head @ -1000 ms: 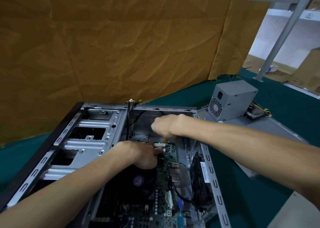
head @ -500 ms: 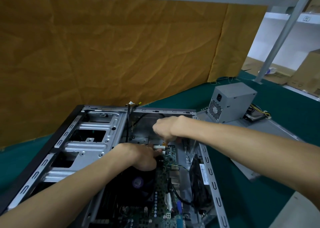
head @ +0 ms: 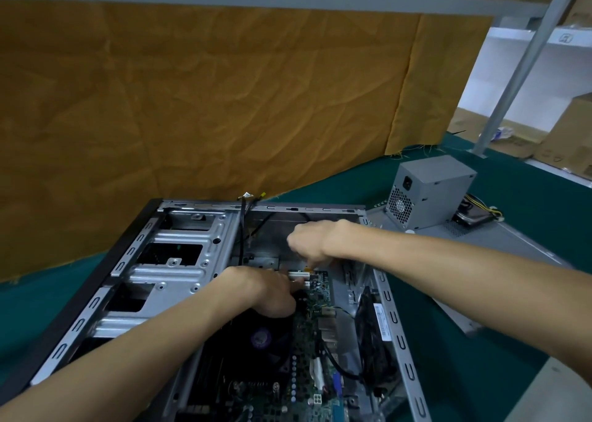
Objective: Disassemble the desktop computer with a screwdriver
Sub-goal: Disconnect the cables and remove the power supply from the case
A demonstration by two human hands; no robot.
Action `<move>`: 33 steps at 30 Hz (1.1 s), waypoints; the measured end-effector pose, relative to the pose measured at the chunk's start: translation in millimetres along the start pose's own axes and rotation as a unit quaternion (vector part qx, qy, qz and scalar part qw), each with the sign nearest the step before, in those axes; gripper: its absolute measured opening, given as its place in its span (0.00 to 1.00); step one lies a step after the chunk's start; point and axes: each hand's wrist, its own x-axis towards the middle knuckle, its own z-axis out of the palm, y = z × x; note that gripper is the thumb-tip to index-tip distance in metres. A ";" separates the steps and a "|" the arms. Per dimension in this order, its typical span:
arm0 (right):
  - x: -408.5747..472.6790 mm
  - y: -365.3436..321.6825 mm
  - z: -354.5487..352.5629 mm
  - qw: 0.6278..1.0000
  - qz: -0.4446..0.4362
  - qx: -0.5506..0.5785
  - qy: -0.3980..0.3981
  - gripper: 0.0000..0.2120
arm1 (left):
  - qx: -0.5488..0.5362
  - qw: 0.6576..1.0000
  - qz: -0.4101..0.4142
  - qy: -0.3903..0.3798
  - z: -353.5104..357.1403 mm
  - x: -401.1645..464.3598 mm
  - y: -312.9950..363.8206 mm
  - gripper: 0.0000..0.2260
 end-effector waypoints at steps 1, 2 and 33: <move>-0.9 4.0 1.8 1.000 0.001 0.001 0.000 0.07 | 0.001 1.000 0.001 0.001 -0.6 0.2 0.6 0.29; -1.1 3.7 1.4 1.000 -0.001 -0.006 -0.003 0.06 | 0.001 1.000 0.001 0.002 -0.6 0.1 1.0 0.29; -2.9 -3.9 -2.6 1.000 -0.014 -0.006 -0.007 0.07 | 0.004 1.000 0.009 0.015 -0.3 -2.2 3.4 0.29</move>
